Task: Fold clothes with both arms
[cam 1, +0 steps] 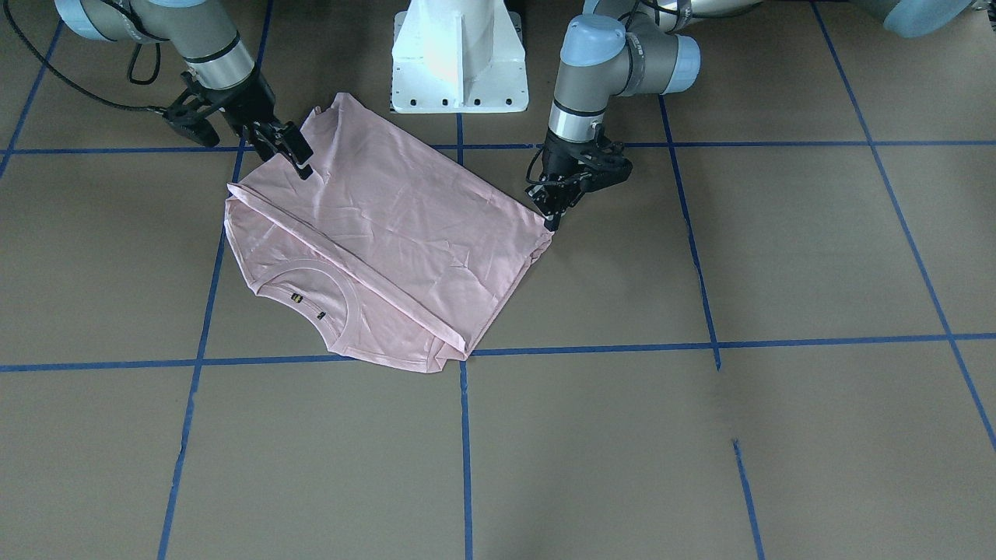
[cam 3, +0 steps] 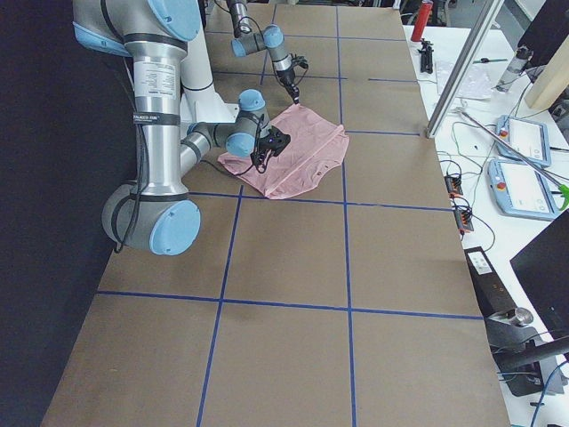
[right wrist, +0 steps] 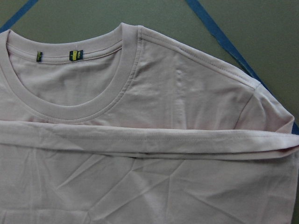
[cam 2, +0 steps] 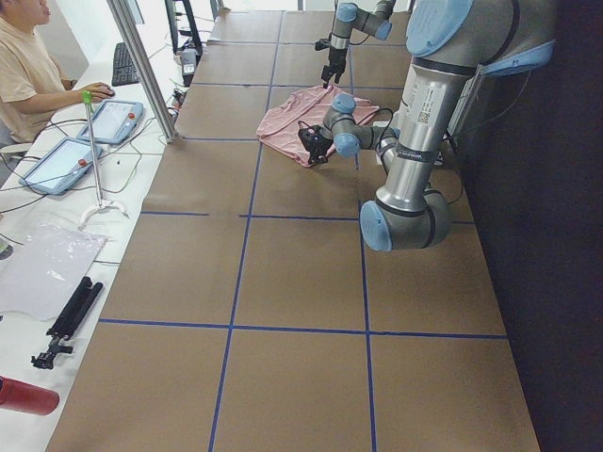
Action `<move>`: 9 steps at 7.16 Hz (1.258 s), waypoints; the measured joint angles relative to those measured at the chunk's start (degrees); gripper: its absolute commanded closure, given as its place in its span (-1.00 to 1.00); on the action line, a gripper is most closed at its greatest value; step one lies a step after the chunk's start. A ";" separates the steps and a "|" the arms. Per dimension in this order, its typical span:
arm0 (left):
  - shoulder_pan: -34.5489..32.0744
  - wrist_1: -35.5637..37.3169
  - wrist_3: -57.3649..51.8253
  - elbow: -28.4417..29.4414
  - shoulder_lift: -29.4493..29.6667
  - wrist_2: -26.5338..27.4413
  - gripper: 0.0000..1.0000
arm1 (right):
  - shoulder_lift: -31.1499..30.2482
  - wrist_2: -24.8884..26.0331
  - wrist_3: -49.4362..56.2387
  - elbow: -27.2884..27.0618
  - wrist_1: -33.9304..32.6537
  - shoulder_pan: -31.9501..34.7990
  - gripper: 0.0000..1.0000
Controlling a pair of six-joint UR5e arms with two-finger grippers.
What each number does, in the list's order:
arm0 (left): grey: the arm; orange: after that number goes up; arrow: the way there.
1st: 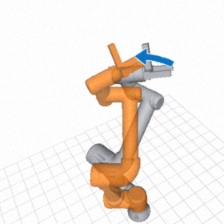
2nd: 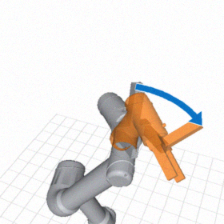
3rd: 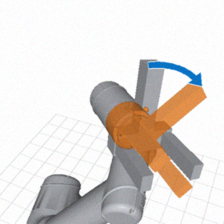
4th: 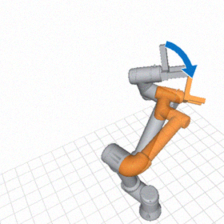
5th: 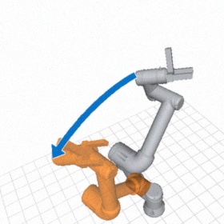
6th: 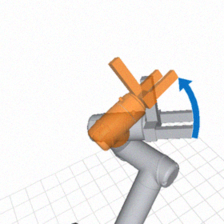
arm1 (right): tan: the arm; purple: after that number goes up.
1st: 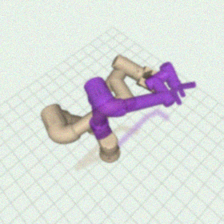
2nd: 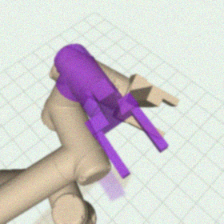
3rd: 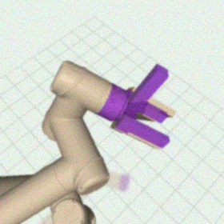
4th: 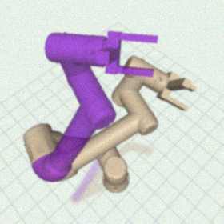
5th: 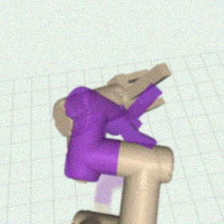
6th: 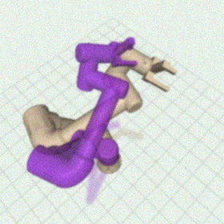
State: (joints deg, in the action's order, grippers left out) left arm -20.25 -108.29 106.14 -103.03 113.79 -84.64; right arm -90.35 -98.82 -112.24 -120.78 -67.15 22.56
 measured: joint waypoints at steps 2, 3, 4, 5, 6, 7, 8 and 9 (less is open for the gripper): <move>-3.93 -0.07 -5.50 0.26 -0.20 0.02 1.00 | 0.00 0.01 0.00 0.10 0.02 0.08 -1.00; -7.50 -0.46 -10.07 1.42 0.07 -0.03 1.00 | 0.00 -0.09 0.00 0.10 0.06 0.13 -1.00; -11.40 -1.36 -14.06 3.85 1.56 -0.09 1.00 | 0.00 -0.25 0.00 0.01 0.08 0.20 -1.00; -14.88 -2.99 -16.24 8.23 4.98 -0.16 1.00 | -0.01 -0.36 0.00 -0.09 0.09 0.24 -1.00; -17.38 -6.24 -16.98 15.14 9.39 -0.20 1.00 | -0.05 -0.44 0.00 -0.15 0.09 0.30 -1.00; -19.24 -11.40 -17.05 23.66 13.54 -0.20 1.00 | -0.06 -0.47 0.00 -0.23 0.09 0.40 -1.00; -20.96 -16.38 -17.06 32.64 17.79 -0.18 0.69 | 0.07 -0.45 0.00 -0.31 0.09 0.49 -1.00; -22.10 -19.33 -17.17 39.45 21.42 -0.22 0.48 | 0.90 -0.32 -0.04 -0.34 0.07 0.50 -1.00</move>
State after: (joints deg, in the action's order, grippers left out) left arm -42.35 -127.62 88.97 -63.58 135.21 -84.86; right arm -89.45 -99.14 -112.27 -121.12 -67.08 23.06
